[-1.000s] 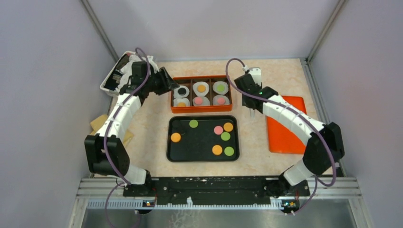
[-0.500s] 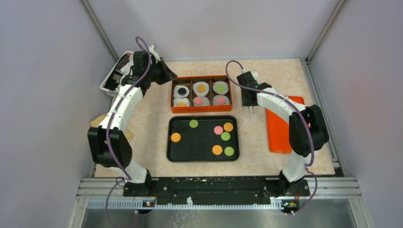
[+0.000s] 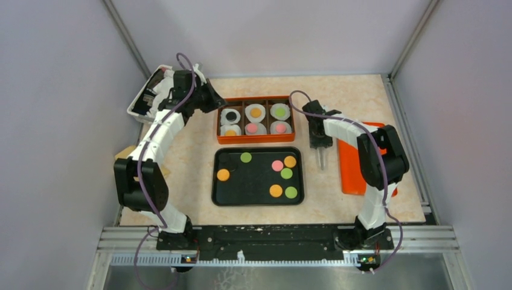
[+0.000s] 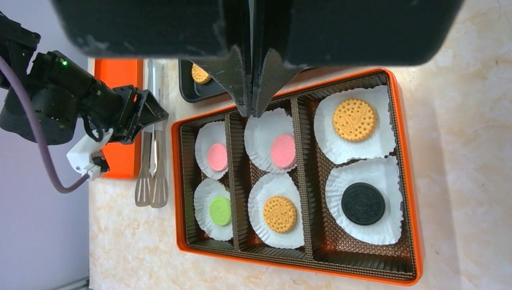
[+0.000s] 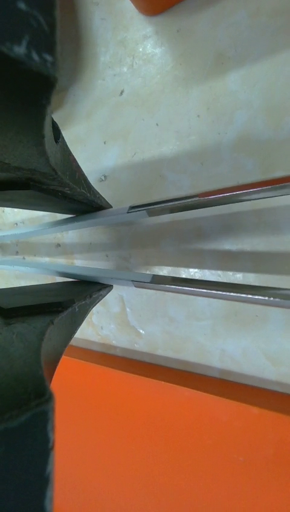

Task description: Pack the cookies

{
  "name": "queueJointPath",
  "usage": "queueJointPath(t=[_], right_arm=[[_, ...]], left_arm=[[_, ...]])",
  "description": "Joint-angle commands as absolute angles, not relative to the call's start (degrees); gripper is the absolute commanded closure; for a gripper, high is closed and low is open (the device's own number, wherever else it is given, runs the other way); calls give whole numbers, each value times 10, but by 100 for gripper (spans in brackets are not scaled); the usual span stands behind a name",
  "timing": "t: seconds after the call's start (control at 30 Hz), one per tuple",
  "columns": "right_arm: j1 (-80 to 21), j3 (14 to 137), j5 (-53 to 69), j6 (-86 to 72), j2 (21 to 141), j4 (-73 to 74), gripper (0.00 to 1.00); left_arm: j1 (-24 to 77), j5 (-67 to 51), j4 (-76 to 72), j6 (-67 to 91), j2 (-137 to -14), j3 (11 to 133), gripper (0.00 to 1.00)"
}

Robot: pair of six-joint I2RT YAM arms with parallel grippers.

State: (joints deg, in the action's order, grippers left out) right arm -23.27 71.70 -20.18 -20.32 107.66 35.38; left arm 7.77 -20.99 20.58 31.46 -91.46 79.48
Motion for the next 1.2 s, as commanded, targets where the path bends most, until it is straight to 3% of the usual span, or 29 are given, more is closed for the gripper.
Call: queueJointPath(t=[0.0, 0.1, 0.2, 0.27, 0.43, 0.53, 0.77, 1.17], right_arm=[[-225, 730, -206, -213, 1083, 376, 57], [-226, 734, -208, -212, 1066, 378, 50], [-225, 743, -210, -213, 1034, 389, 46], [-225, 749, -211, -213, 1012, 398, 46], [-225, 753, -211, -215, 958, 416, 43], [-225, 753, -214, -210, 932, 421, 36], [-226, 742, -171, -210, 951, 402, 38], [-203, 671, -255, -257, 916, 446, 39]], left_arm=[[82, -214, 179, 318, -907, 785, 100], [82, -213, 179, 316, -905, 780, 95], [83, -220, 176, 314, -903, 776, 68], [85, -221, 172, 314, -902, 773, 56], [90, -221, 171, 312, -901, 772, 40], [91, -222, 171, 310, -902, 772, 37], [93, -224, 172, 310, -903, 772, 38], [95, -228, 170, 311, -898, 771, 38]])
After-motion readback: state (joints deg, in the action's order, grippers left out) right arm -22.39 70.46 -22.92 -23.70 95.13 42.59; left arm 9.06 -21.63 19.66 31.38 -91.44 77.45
